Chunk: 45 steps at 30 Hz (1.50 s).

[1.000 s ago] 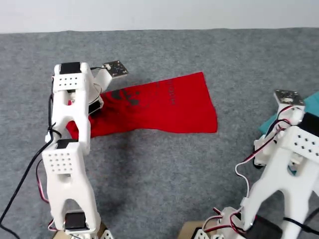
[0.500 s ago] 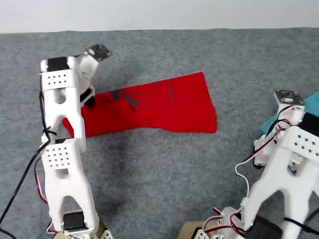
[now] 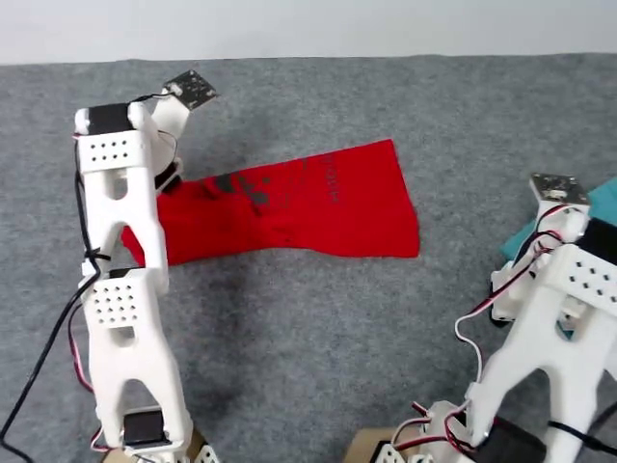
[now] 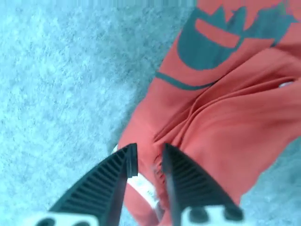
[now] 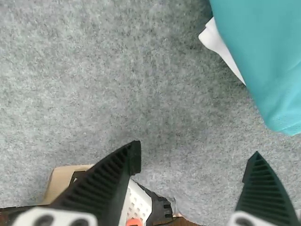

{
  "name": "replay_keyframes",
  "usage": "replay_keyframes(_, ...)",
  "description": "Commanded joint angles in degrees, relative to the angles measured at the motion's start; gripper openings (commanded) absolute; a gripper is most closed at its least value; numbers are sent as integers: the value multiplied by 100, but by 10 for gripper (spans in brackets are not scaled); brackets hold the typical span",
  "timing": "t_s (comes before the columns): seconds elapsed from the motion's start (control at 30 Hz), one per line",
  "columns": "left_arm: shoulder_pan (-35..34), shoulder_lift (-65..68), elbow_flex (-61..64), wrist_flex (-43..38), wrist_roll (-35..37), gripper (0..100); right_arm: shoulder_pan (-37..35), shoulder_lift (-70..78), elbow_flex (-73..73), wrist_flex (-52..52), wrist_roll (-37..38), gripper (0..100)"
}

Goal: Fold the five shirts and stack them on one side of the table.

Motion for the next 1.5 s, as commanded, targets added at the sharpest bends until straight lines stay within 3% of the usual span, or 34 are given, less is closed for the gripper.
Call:
replay_keyframes(0.0, 334, -167, -154, 158, 308, 41, 31, -233, -44, 207, -62, 351)
replay_keyframes(0.13, 765, -149, -22, 158, 853, 15, 31, -233, -44, 189, -62, 351)
replay_keyframes(0.4, 1477, -97, 848, 141, 1178, 5, 31, -189, -44, 171, -62, 351)
replay_keyframes(0.63, 1635, -97, 1886, -431, 1292, 6, 31, -180, -44, 171, -62, 351)
replay_keyframes(0.8, 1749, -185, 1895, -308, 1301, 5, -207, -180, -44, 171, -62, 351)
replay_keyframes(0.93, 1723, -404, 1305, 123, 1319, 5, -514, -189, -44, 171, -62, 351)
replay_keyframes(1.13, 1415, -941, 1015, 158, 1336, 5, -743, -224, -53, 171, -62, 351)
replay_keyframes(1.47, 501, -1565, 2299, 149, 1451, 4, -884, -180, -88, -4, -97, 351)
